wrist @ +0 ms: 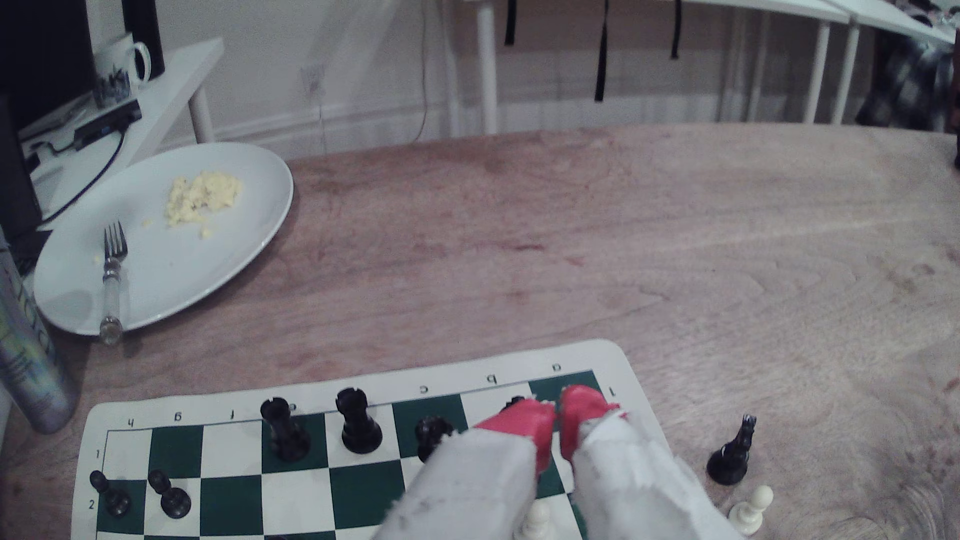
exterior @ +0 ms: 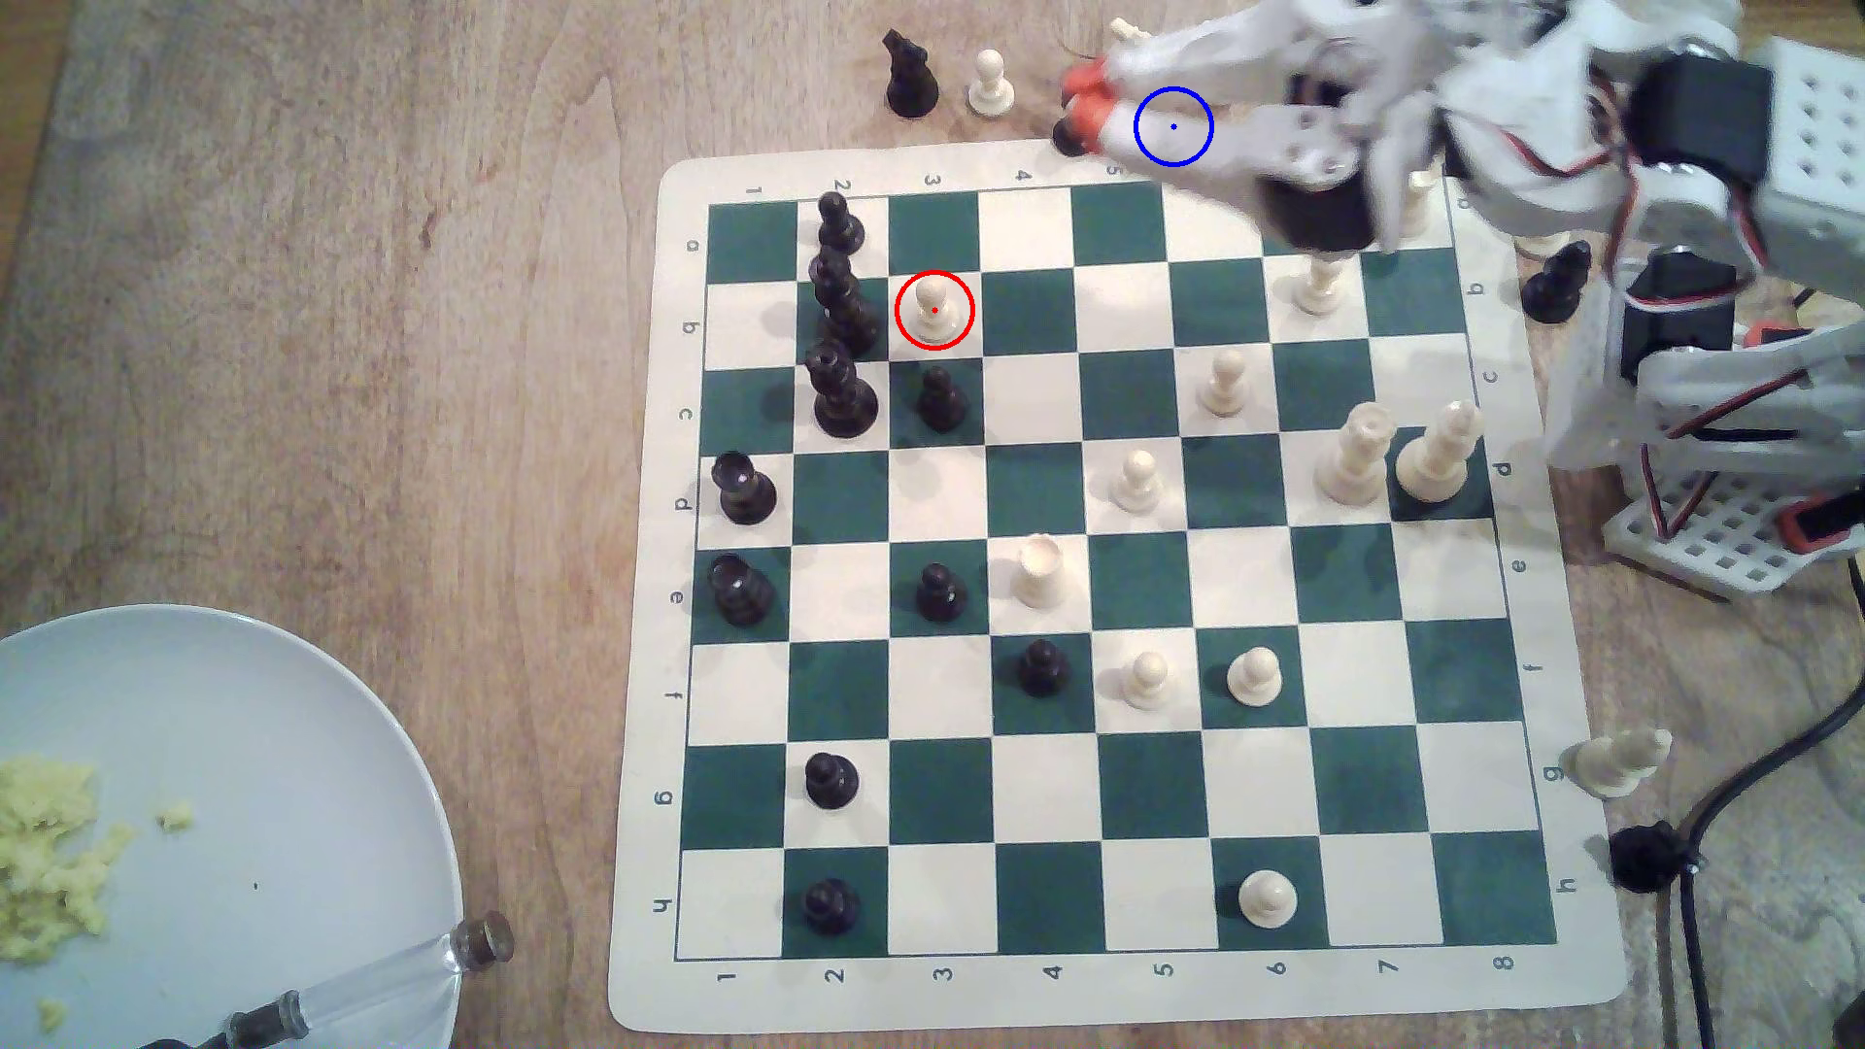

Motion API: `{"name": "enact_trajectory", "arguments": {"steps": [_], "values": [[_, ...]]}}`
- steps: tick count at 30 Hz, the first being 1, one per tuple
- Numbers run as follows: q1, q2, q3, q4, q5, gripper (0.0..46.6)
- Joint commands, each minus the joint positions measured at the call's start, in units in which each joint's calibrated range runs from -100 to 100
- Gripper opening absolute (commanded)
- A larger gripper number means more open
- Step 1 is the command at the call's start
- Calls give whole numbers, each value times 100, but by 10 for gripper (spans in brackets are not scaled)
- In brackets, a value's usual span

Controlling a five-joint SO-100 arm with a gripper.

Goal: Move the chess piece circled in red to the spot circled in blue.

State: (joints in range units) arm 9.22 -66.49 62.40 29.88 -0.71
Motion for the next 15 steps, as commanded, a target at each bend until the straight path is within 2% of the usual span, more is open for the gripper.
{"name": "enact_trajectory", "arguments": {"steps": [1, 4, 11, 15], "values": [[99, 1003, -1181, 452, -161, 2], [177, 1674, -1834, 1017, -357, 3], [83, 2820, -2750, 1656, -811, 53], [36, 3592, -3094, 1918, -884, 85]]}}
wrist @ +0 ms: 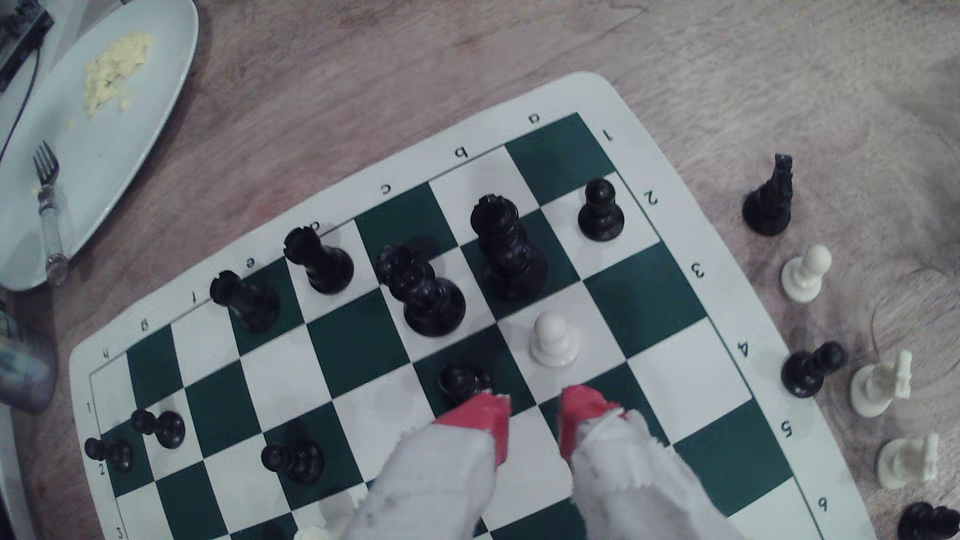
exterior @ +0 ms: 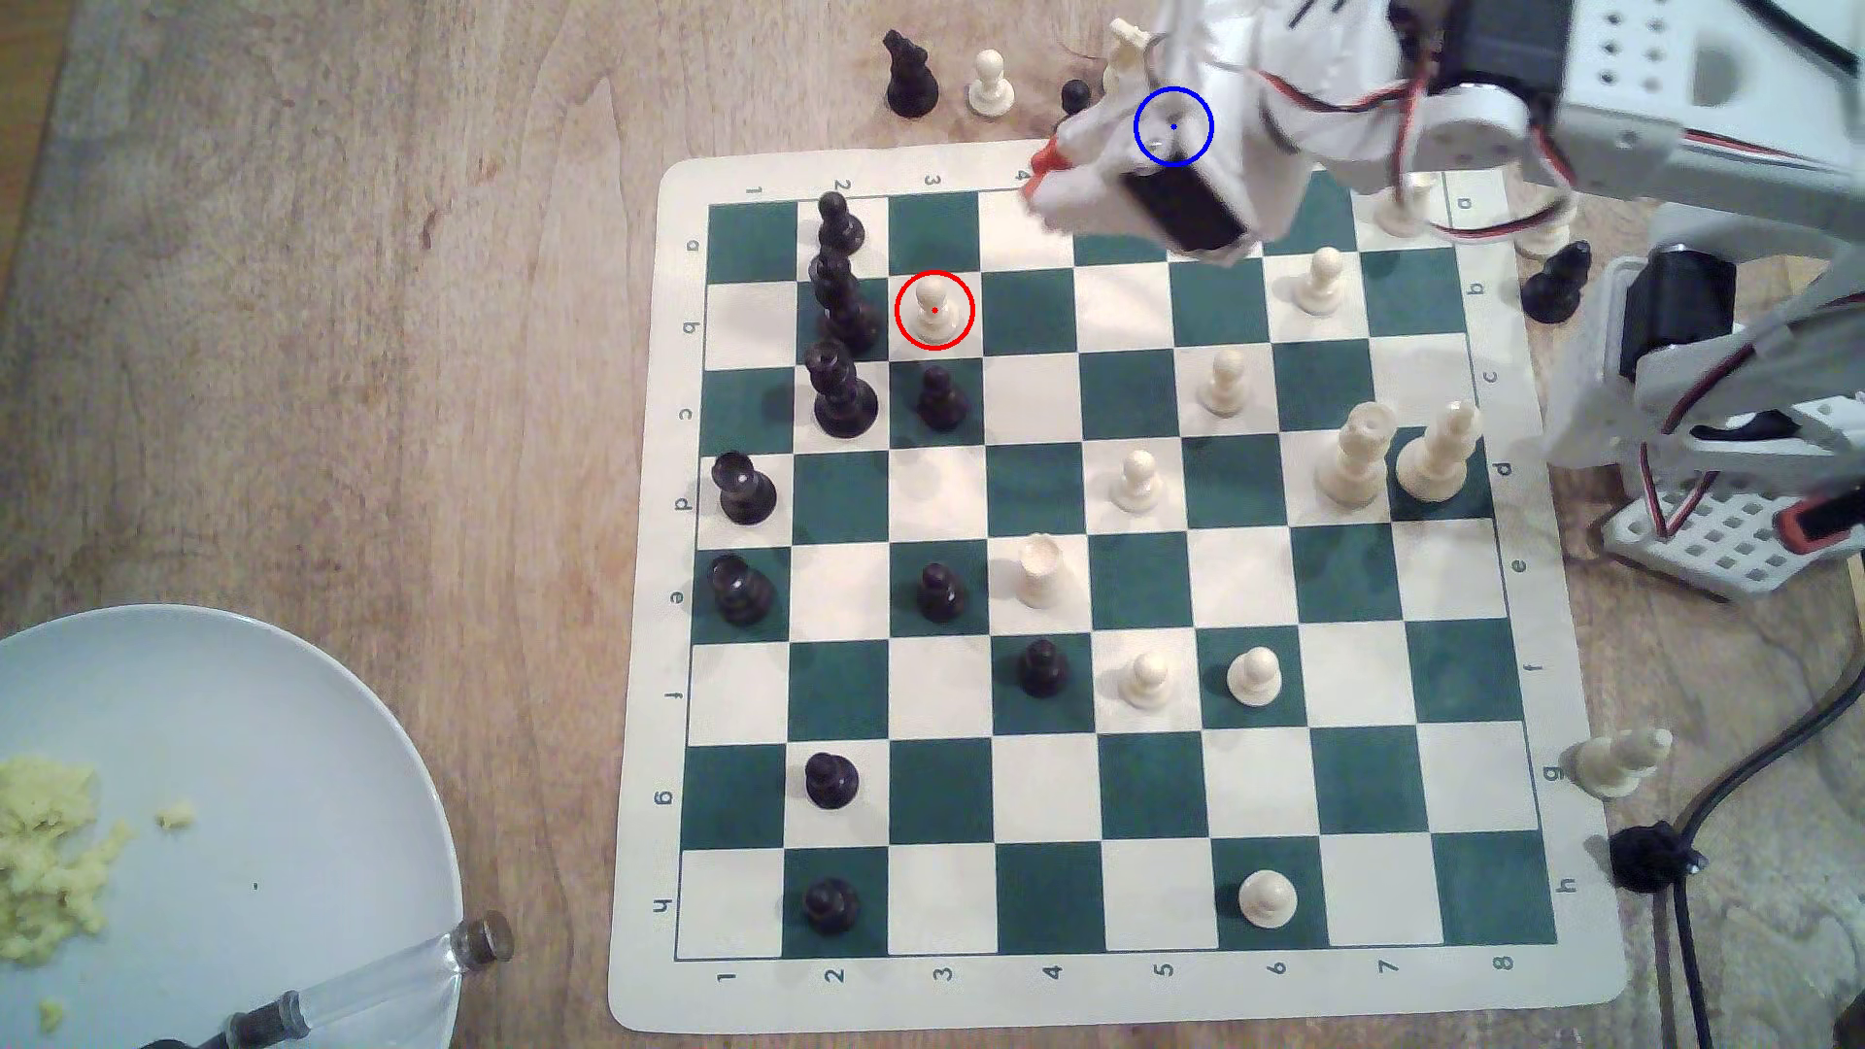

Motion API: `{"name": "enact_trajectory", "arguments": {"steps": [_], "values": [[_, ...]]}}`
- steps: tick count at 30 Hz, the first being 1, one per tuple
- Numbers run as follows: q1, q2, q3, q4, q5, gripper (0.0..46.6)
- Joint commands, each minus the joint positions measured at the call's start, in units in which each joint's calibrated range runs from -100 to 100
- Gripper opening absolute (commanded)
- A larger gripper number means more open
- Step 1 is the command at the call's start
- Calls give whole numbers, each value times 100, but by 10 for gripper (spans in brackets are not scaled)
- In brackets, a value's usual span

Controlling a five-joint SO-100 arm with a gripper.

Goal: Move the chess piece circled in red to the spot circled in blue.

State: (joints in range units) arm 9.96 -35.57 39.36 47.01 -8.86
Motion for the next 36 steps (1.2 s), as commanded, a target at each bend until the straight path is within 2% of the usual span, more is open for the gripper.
{"name": "enact_trajectory", "arguments": {"steps": [1, 5, 10, 18, 25, 36], "values": [[-45, 603, -817, 213, -73, 95], [-92, 968, -935, 221, -78, 128], [-147, 1553, -1415, 221, -151, 127], [-22, 2232, -2023, 221, -117, 131], [150, 2810, -2213, 188, -10, 123], [182, 3404, -2358, -385, -49, 135]]}}
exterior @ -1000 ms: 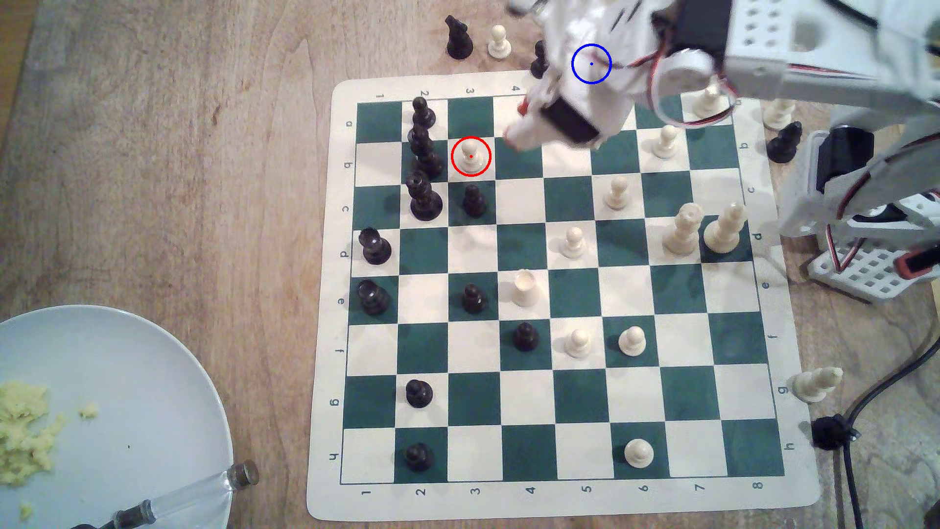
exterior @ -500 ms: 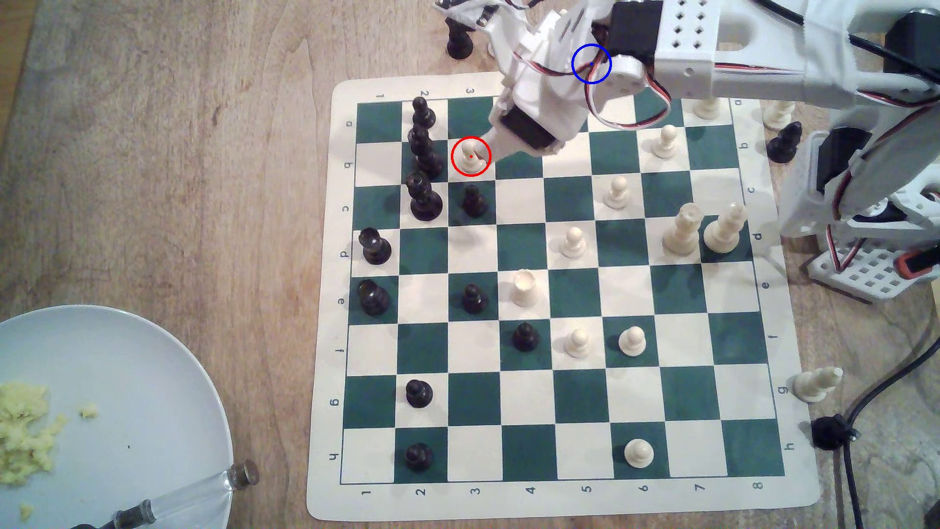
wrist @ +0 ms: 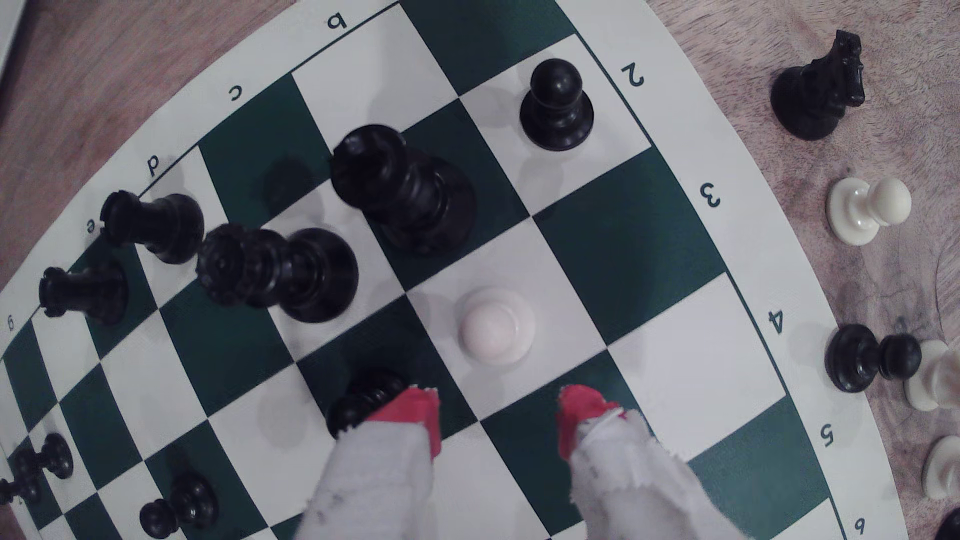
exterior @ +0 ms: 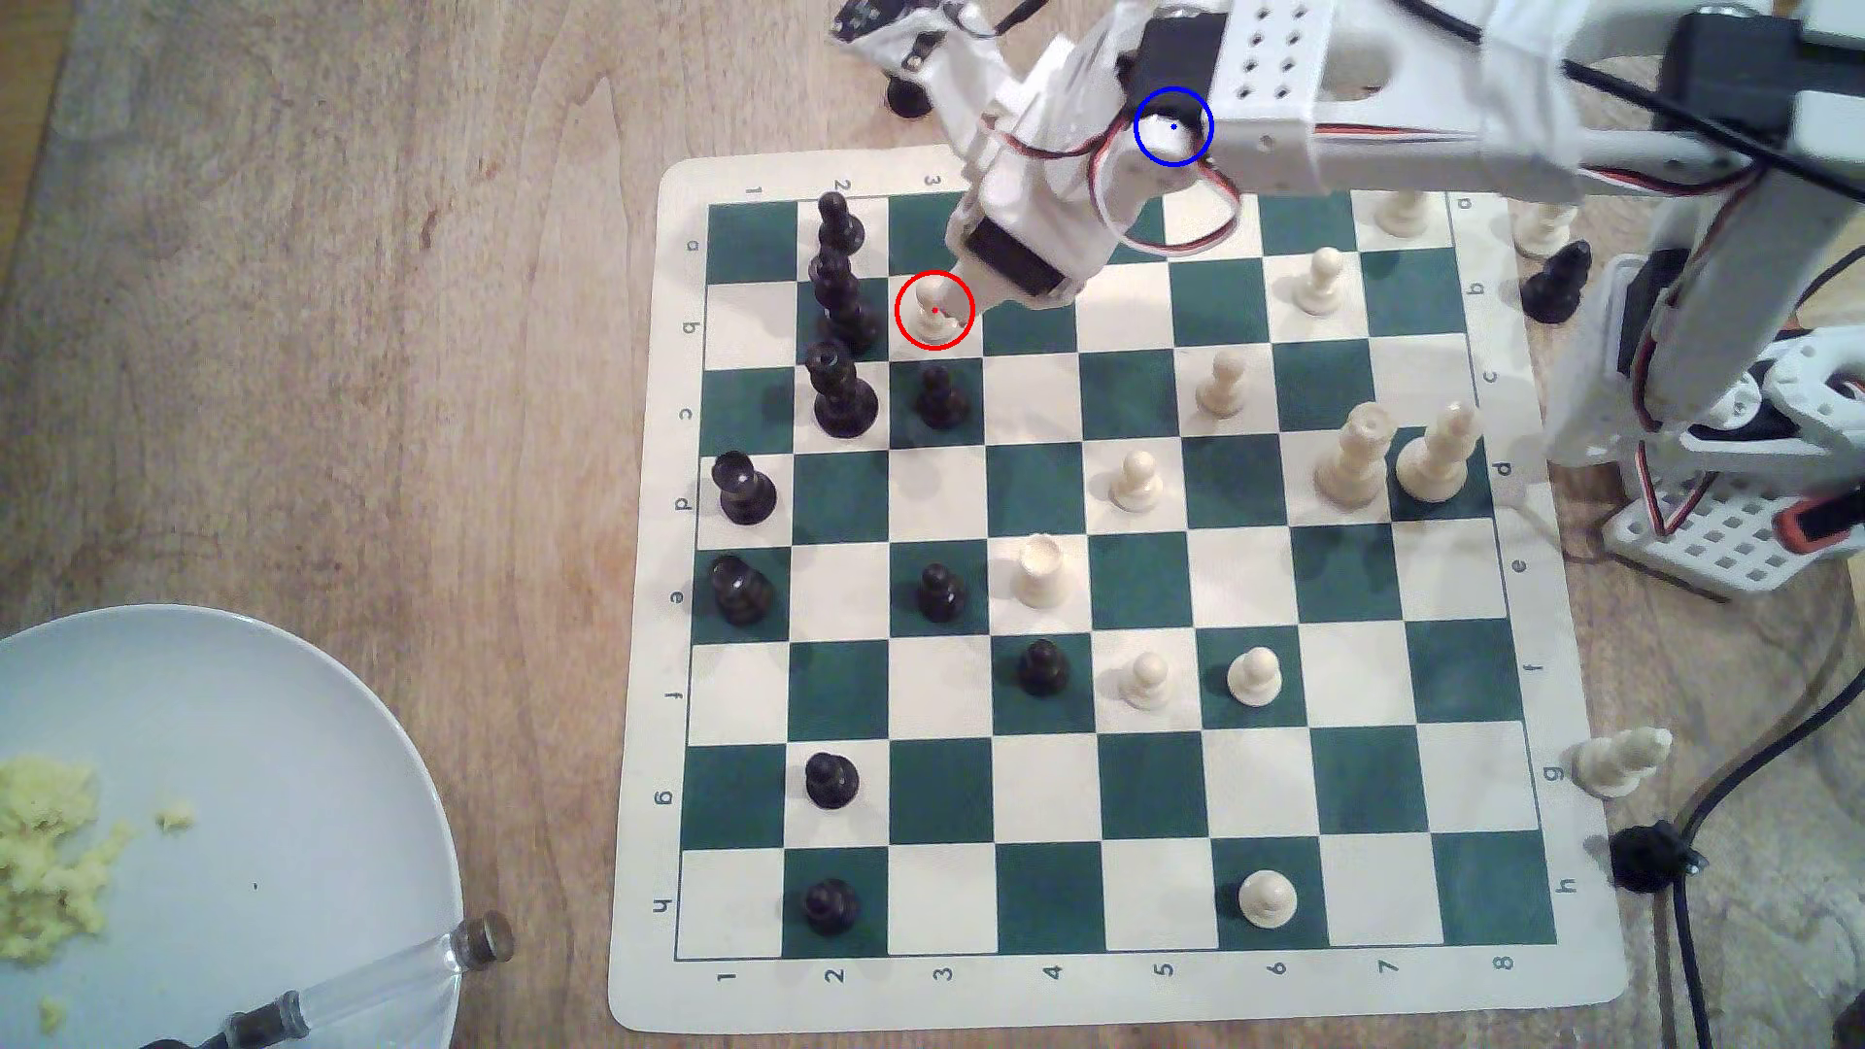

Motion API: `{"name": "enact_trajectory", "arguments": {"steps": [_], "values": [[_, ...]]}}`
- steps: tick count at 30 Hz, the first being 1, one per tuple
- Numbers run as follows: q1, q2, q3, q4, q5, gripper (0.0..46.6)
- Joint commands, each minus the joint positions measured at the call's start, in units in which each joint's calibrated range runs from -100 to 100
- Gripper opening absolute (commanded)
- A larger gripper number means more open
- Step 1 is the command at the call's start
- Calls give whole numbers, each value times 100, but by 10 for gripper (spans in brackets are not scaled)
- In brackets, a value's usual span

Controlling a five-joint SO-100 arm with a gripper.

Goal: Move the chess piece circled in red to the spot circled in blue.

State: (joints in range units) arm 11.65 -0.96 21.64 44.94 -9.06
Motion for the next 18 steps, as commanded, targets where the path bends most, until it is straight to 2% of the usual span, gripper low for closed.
{"name": "enact_trajectory", "arguments": {"steps": [1, 18], "values": [[28, -31, -596, -202, -29, 135], [-19, 427, -641, -522, -103, 131]]}}
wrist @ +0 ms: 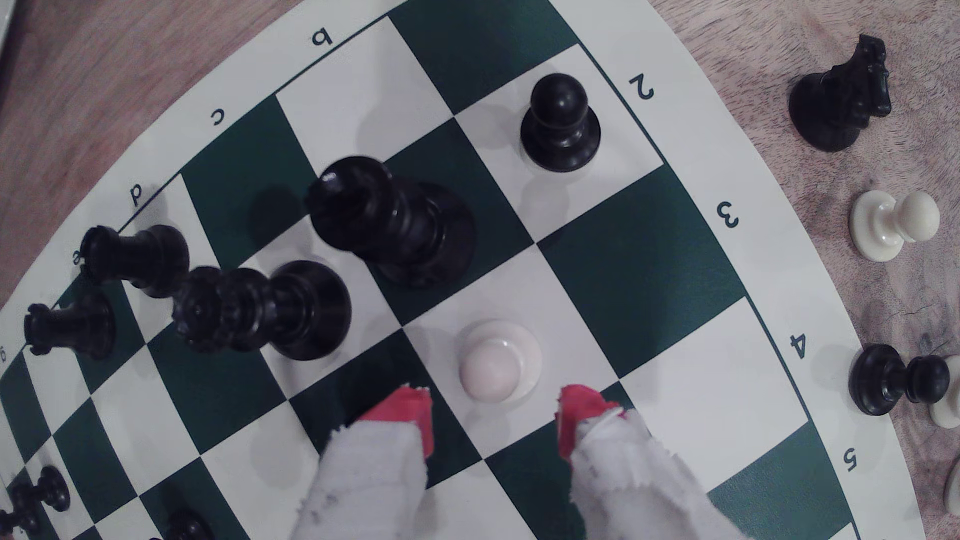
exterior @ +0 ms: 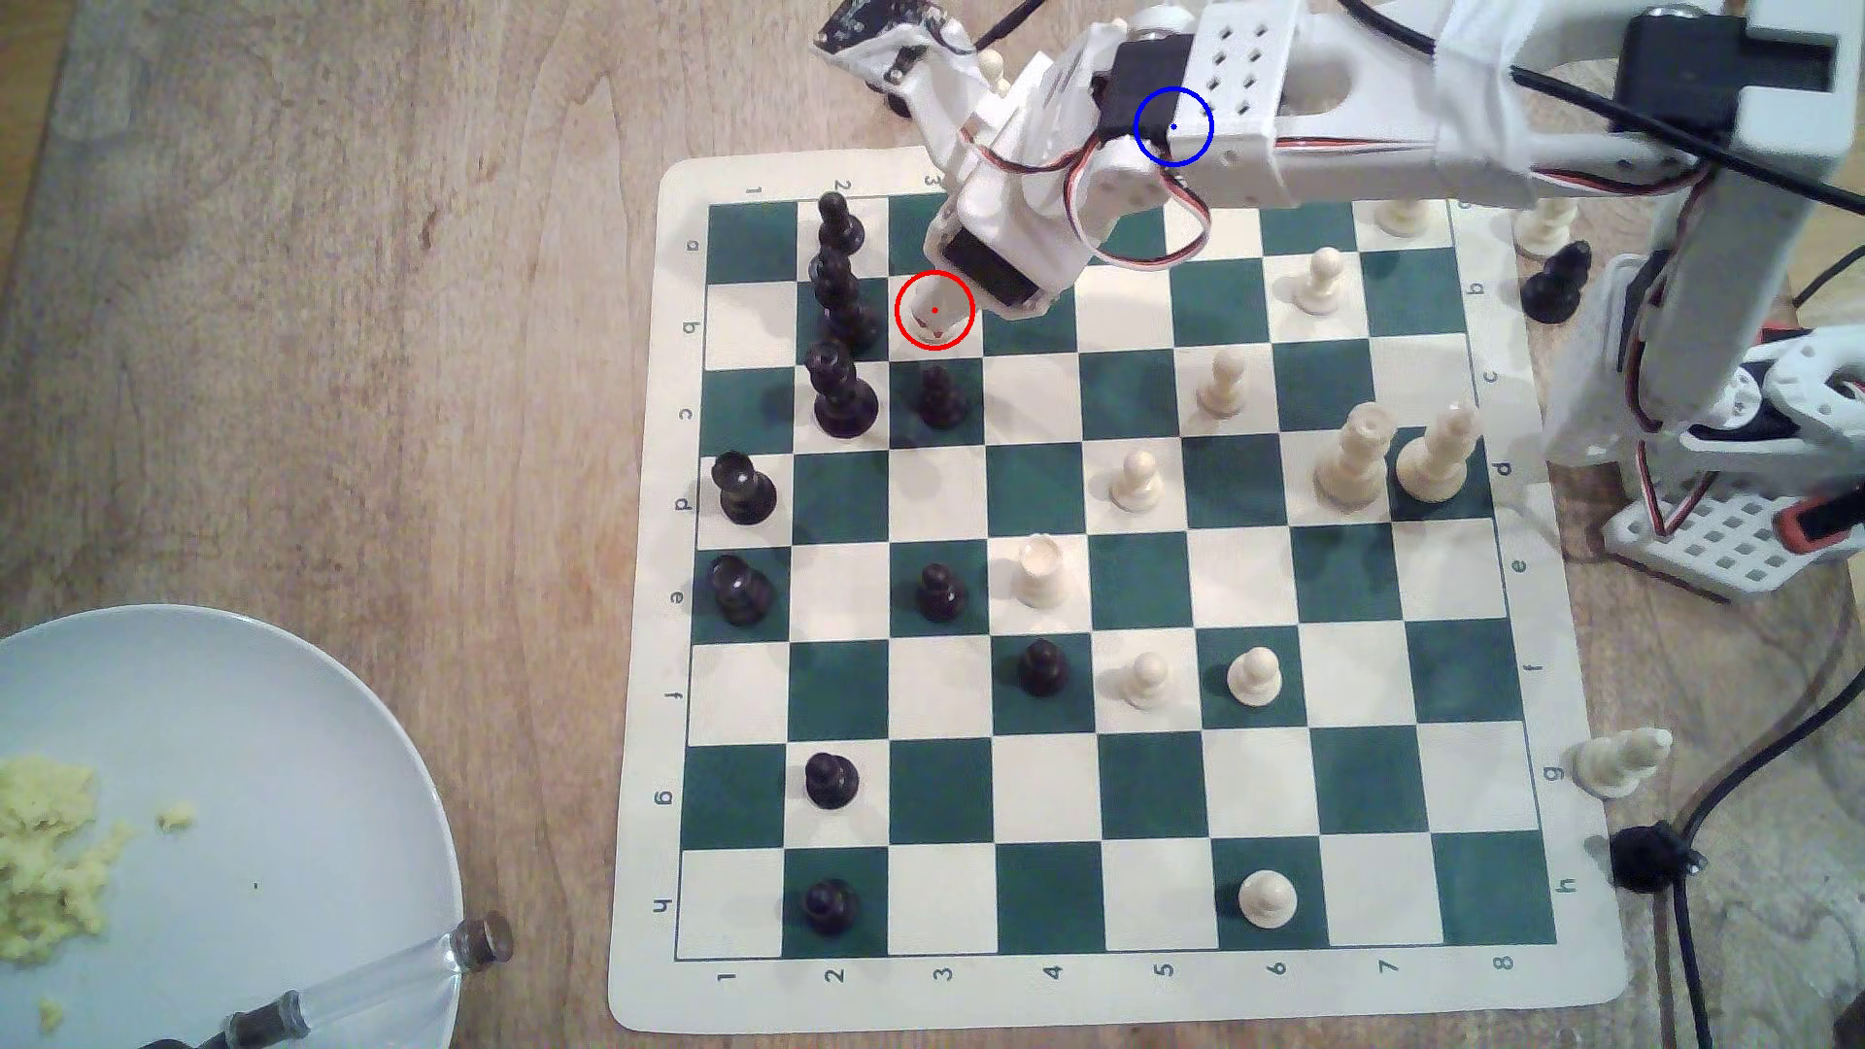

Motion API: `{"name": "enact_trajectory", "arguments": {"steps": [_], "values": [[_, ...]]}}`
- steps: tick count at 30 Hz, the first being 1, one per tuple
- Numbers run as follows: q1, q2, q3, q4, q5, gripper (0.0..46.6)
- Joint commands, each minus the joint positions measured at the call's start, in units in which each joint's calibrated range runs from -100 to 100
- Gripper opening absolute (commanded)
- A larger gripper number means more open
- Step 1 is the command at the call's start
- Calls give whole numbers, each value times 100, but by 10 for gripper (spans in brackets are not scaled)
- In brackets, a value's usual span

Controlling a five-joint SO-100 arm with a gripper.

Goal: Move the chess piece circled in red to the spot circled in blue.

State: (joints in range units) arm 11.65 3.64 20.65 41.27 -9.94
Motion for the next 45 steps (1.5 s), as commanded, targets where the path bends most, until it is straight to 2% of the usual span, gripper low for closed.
{"name": "enact_trajectory", "arguments": {"steps": [1, 17, 45], "values": [[-19, -16, -542, -180, -20, 131], [-90, 204, -587, -483, -112, 129], [-82, 247, -515, -704, -137, 109]]}}
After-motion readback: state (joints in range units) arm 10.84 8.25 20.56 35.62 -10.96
